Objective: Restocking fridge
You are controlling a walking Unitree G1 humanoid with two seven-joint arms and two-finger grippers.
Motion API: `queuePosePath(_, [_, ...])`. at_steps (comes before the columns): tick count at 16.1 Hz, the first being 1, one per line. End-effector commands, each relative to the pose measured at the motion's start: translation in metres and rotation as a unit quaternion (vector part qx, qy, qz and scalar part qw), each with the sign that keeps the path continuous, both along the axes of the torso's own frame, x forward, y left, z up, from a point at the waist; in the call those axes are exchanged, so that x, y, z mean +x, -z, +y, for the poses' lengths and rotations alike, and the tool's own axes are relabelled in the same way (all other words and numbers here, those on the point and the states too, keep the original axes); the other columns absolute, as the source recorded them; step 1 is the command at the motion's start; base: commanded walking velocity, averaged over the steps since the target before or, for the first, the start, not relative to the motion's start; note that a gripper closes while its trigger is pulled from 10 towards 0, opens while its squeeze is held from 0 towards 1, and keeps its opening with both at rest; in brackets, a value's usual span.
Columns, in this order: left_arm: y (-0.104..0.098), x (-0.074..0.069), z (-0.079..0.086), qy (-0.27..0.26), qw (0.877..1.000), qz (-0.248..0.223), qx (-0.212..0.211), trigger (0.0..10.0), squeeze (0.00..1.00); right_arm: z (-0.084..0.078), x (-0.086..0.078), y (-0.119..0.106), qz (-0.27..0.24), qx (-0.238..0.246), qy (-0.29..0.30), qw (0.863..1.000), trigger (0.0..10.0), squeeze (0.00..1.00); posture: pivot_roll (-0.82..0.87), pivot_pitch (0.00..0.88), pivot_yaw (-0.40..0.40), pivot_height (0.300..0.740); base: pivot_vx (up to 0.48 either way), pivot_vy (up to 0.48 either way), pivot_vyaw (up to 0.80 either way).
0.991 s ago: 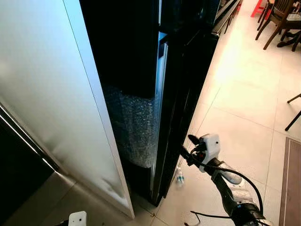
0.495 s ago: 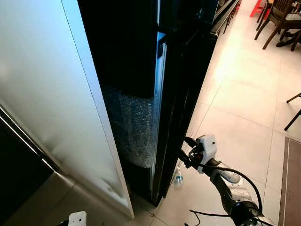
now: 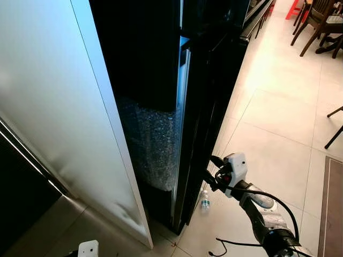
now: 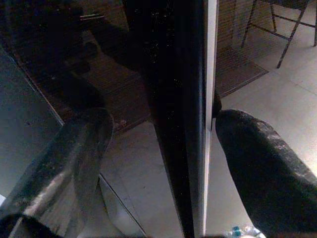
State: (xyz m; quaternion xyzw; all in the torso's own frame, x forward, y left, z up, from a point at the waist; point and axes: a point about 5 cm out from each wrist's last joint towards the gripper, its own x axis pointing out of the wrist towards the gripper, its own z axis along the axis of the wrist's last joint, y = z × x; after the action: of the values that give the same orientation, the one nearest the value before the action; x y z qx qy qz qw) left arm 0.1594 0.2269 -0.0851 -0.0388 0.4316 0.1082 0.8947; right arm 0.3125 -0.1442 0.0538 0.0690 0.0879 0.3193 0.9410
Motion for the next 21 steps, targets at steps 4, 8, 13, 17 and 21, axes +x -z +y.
queuePosePath(4, [0.004,-0.007,-0.003,-0.003,1.000,0.011,-0.002,10.0,0.00,0.022,0.012,-0.006,0.010,0.001,-0.040,0.999,10.0,0.00,-0.08,0.056,-0.030,0.740,0.000,0.000,0.00])
queuePosePath(8, [0.004,-0.007,-0.004,-0.006,1.000,0.010,-0.003,10.0,0.00,0.032,0.016,-0.009,0.013,0.000,-0.053,0.998,10.0,0.00,-0.08,0.056,-0.030,0.740,0.000,0.000,0.00])
queuePosePath(13, [0.004,-0.007,-0.004,-0.007,1.000,0.010,-0.002,10.0,0.00,0.038,0.023,-0.015,0.010,-0.002,-0.059,0.998,10.0,0.00,-0.08,0.055,-0.031,0.740,0.000,0.000,0.00])
queuePosePath(17, [0.004,-0.007,-0.005,-0.007,1.000,0.010,-0.004,10.0,0.00,0.027,0.015,-0.004,0.011,0.010,-0.020,1.000,10.0,0.00,-0.08,0.060,-0.037,0.740,0.000,0.000,0.00])
queuePosePath(21, [0.005,-0.008,-0.006,-0.005,1.000,0.011,-0.006,10.0,0.00,0.003,-0.010,0.019,0.023,0.009,-0.006,1.000,10.0,0.00,-0.09,0.059,-0.039,0.740,0.000,0.000,0.00])
